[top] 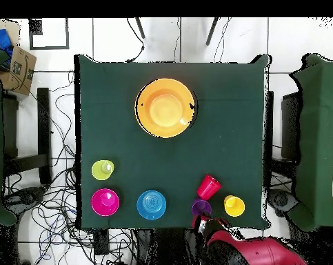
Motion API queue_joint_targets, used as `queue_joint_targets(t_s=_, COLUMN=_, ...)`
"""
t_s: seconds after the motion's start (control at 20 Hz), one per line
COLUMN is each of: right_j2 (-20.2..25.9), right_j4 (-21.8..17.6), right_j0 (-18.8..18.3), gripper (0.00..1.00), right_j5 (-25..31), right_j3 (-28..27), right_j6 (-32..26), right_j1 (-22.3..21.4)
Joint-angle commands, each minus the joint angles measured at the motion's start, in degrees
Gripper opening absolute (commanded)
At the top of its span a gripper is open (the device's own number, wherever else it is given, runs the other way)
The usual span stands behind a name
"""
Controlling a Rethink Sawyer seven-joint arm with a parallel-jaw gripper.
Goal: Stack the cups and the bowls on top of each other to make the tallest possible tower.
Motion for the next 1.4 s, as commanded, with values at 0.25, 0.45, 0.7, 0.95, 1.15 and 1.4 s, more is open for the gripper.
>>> queue_joint_targets(t_s=0.25, right_j2=-6.16, right_j4=-12.84, right_j0=7.39, gripper=0.0, right_j5=-1.0, right_j3=-4.65, right_j6=1.37, right_j1=9.97)
queue_joint_targets(t_s=0.45, right_j2=-16.95, right_j4=-17.26, right_j0=16.91, gripper=0.0, right_j5=-10.08, right_j3=-9.86, right_j6=7.22, right_j1=16.38)
queue_joint_targets(t_s=0.7, right_j2=-29.7, right_j4=-14.32, right_j0=26.06, gripper=0.0, right_j5=-22.22, right_j3=-14.81, right_j6=6.25, right_j1=24.68)
queue_joint_targets(t_s=0.95, right_j2=-36.18, right_j4=-8.09, right_j0=30.93, gripper=0.0, right_j5=-30.29, right_j3=-17.38, right_j6=2.25, right_j1=31.23)
queue_joint_targets(t_s=1.15, right_j2=-37.87, right_j4=-6.53, right_j0=31.4, gripper=0.0, right_j5=-33.87, right_j3=-19.3, right_j6=0.32, right_j1=35.32)
queue_joint_targets(t_s=1.4, right_j2=-36.23, right_j4=-9.93, right_j0=29.18, gripper=0.0, right_j5=-31.54, right_j3=-19.82, right_j6=1.13, right_j1=34.05)
